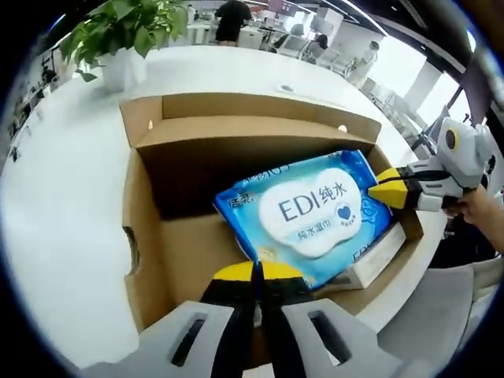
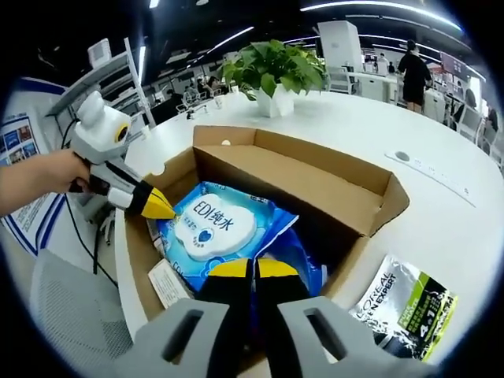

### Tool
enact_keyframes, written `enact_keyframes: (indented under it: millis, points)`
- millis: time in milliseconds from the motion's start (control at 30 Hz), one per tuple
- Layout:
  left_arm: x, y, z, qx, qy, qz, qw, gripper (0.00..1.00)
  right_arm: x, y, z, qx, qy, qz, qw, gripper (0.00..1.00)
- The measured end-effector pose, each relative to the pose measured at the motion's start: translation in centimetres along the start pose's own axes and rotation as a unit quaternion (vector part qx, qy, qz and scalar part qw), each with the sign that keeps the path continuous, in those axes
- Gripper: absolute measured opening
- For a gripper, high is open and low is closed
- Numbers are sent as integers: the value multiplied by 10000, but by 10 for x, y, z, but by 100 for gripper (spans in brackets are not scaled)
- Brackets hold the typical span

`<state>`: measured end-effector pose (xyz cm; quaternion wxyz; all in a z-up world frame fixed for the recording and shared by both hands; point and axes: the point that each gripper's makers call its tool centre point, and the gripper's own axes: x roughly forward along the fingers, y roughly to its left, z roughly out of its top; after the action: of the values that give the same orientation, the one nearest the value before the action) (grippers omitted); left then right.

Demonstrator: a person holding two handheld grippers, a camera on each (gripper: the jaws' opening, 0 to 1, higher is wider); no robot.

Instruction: Operate the shoe box by opening the lid, removing the specified soft item, and placing it in the target area until the item is outside and the box remains undamaged.

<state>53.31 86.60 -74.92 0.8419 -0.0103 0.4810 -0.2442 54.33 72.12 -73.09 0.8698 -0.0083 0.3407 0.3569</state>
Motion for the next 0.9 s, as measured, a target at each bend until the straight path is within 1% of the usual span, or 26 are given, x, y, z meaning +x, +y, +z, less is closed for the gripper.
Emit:
enact_keyframes:
  millis: [267,533,700,900]
  points:
    - [-8,-3,4,96,-124,17,9999,0,-5,2,5,69,-97,55,9999,0]
    - [-20,-11,11,103,-286,-60,9995,0,-19,4,14,182,-265,109,9994,0]
    - [-26,-21,16,113,-418,-115,9990,0,-30,3,17,185,-362,102,9991,0]
    - [-33,-36,28,212,-568,-160,9980,0,-47,-1,25,259,-537,73,9982,0]
